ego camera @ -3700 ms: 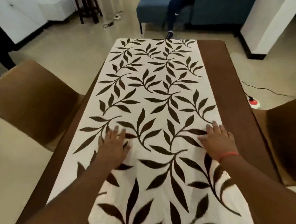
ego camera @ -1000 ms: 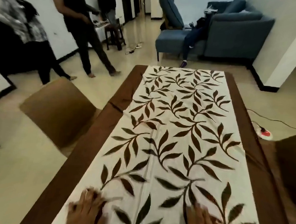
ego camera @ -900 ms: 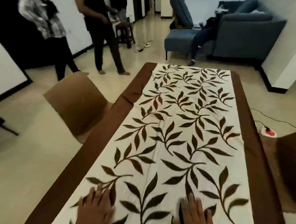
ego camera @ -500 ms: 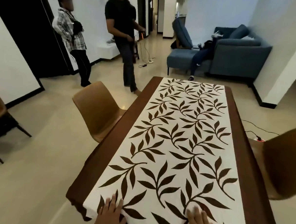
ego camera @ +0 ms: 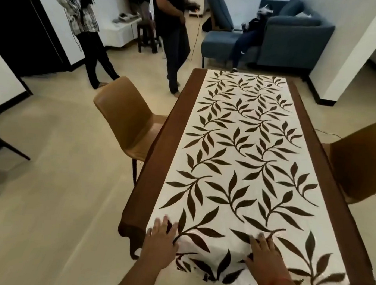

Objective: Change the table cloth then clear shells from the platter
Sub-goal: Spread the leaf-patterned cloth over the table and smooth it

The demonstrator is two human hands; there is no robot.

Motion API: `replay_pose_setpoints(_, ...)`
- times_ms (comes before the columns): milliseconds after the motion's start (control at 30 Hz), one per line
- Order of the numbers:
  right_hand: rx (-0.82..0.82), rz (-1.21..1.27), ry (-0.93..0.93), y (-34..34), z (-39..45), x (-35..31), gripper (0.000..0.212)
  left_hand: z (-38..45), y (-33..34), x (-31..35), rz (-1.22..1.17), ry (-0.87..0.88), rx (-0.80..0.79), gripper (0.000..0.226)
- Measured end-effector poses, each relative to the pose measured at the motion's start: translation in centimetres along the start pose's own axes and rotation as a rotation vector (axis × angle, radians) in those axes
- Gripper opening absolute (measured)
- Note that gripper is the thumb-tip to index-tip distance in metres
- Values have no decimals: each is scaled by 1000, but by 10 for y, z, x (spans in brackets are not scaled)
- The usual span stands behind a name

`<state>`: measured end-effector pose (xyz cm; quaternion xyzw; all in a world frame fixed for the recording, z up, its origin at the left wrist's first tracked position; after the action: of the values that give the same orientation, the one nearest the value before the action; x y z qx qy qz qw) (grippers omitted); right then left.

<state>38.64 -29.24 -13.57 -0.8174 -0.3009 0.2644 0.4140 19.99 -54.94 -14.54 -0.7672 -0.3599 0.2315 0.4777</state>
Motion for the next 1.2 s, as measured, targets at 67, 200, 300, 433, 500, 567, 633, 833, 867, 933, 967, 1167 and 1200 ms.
replay_pose_setpoints(67,11,-12,14,9,0,-8,74,-2,4,-16,21,2,32,66)
replay_pose_setpoints(200,33,-9,30,17,0,-13,72,-6,8,-28,29,34,66,67)
replay_pose_setpoints(300,22,6,31,20,1,-20,71,-10,10,-36,16,15,95,67)
replay_pose_setpoints(433,26,-21,13,20,-5,-28,72,-16,14,-40,10,-17,93,72)
replay_pose_setpoints(500,23,-39,0,18,-8,-28,71,-16,11,-38,9,-36,81,74)
replay_pose_setpoints(567,24,-21,-12,14,-9,-24,68,-12,5,-31,17,-80,81,73)
replay_pose_setpoints(633,53,26,-25,5,-10,-14,63,-7,-1,-16,60,-116,84,71)
replay_pose_setpoints(833,146,57,45,-19,-10,55,62,12,-17,52,69,4,119,68)
replay_pose_setpoints(867,147,44,64,-20,-10,75,62,15,-18,70,110,42,100,69)
replay_pose_setpoints(933,141,39,97,-26,-12,109,62,26,-18,104,154,77,56,69)
replay_pose_setpoints(967,139,42,110,-28,-14,124,63,31,-19,121,150,94,90,68)
replay_pose_setpoints(1167,125,71,113,-32,-23,206,59,38,-3,205,189,164,107,64)
replay_pose_setpoints(1200,118,65,89,-30,-24,216,59,36,3,211,158,113,62,66)
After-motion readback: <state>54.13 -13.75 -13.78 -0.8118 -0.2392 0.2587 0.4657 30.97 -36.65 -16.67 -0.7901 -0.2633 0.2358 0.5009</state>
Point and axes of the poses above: each hand's wrist, its own z-axis towards the middle knuckle, its own y-axis out of the palm, x = y × z, the point moved 3 cm from there along z, towards the middle knuckle, and after that the axes turned 5 degrees about z, right-handed, at the moved point
